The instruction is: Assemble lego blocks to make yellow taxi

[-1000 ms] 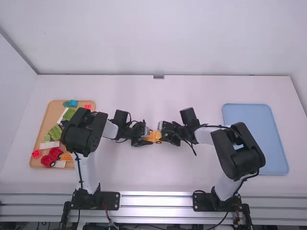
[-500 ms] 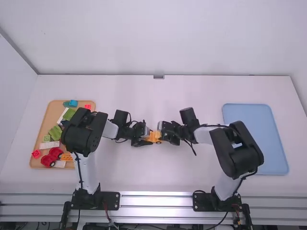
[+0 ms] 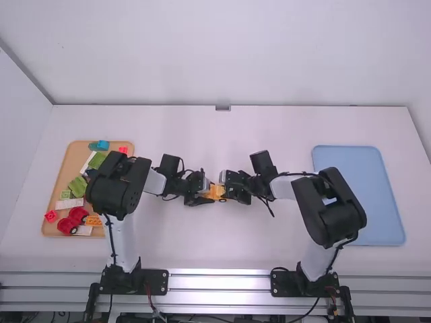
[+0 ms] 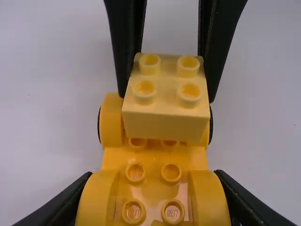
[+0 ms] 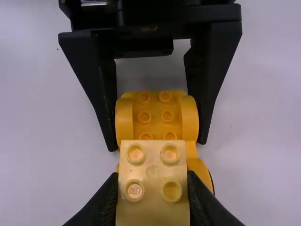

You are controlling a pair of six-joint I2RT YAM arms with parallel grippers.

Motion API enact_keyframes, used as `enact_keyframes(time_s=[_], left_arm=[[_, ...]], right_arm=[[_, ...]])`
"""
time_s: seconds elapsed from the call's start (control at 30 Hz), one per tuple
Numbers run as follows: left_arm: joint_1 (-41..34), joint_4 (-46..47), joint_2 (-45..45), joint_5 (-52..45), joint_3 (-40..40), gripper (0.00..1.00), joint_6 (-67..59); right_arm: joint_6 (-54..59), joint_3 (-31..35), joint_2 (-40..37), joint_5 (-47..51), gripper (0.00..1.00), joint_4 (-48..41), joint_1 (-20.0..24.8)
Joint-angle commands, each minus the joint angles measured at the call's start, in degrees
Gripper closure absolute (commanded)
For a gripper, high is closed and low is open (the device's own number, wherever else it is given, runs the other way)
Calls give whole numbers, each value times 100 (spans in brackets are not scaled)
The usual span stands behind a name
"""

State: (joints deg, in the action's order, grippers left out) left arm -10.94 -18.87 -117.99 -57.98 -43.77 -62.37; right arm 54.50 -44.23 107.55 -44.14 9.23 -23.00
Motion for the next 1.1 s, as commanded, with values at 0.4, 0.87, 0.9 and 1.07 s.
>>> enact_keyframes(time_s=[0.4,0.87,0.9,1.07], left_arm=[[-24,17,-105,61,-46,51,-46],[-15,17,-105,61,-46,51,-44],[-37,13,-105,68,-46,51,-46],[-66,20,-105,240,-48,51,-37]], right_arm=[[22,-116,273,271,88,-96,50],[105,-188,271,529,88,-409,57],[155,-229,271,525,88,-505,57],[138,-457,271,833,91,-863,-24]])
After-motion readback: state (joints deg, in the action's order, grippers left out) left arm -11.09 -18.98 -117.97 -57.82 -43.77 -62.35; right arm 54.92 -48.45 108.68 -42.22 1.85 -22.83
